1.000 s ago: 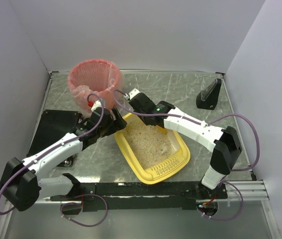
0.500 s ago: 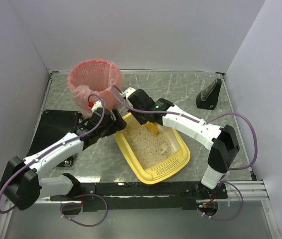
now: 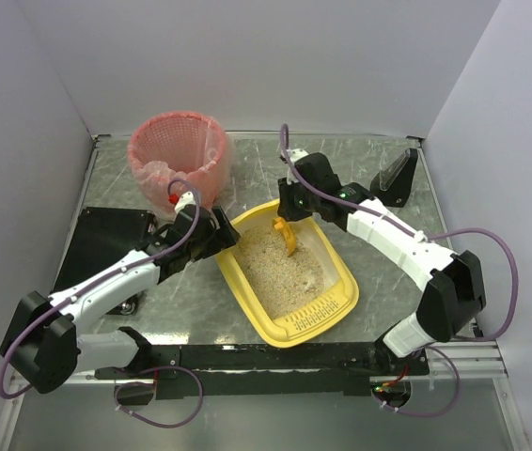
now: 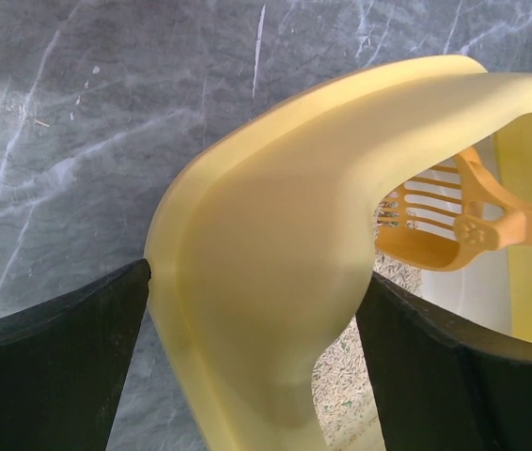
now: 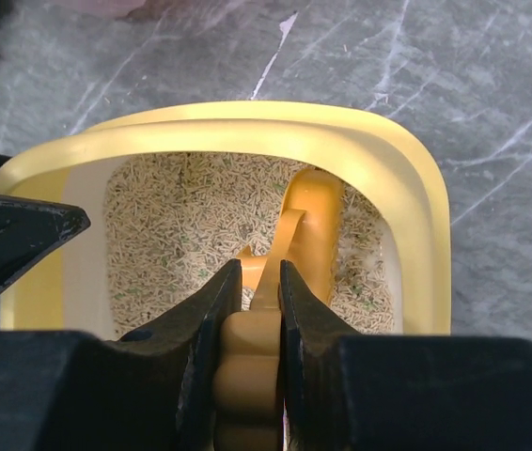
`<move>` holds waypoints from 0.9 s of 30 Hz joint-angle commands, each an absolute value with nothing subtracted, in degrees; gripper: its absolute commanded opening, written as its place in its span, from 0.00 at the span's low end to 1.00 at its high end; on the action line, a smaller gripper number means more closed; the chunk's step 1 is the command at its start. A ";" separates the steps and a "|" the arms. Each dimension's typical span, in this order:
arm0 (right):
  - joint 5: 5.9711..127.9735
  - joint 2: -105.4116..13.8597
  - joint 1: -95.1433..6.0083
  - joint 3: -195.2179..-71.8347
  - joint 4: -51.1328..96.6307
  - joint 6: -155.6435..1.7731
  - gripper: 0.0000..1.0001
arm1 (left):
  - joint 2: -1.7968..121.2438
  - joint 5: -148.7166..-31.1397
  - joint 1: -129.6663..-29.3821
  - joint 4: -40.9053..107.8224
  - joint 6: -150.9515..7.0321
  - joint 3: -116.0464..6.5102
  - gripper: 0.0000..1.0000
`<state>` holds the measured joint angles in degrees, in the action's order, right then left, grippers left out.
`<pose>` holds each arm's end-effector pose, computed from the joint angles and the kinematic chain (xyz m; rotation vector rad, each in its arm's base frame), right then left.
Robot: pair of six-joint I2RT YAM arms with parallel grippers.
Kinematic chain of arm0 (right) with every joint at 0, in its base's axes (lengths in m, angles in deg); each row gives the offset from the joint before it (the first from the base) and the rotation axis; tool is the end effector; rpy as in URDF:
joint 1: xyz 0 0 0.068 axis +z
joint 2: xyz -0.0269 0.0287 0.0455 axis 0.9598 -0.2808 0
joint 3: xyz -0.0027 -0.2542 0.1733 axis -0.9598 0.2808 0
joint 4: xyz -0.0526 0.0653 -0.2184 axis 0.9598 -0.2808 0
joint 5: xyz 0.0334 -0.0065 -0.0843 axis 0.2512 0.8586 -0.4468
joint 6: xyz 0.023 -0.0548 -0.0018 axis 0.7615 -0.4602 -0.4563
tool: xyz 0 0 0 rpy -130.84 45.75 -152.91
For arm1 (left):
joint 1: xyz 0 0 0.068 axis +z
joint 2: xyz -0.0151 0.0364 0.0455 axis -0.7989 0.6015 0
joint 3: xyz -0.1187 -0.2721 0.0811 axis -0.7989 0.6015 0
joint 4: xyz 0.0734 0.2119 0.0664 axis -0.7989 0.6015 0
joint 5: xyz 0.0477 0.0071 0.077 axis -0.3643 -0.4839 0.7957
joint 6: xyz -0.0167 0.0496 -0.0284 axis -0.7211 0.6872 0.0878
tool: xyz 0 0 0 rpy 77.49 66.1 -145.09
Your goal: Clean the litter box
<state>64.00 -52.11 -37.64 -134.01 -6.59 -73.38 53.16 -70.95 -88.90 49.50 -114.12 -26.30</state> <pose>0.2548 0.1899 0.3523 -0.5624 2.2727 0.5059 0.1854 -0.1239 0.2823 -0.4613 2.2699 -0.6225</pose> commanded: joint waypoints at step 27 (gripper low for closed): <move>74.80 -43.36 -38.27 -116.35 -1.18 -50.71 0.00 | 57.88 -74.73 -89.32 45.93 -116.98 -27.07 0.84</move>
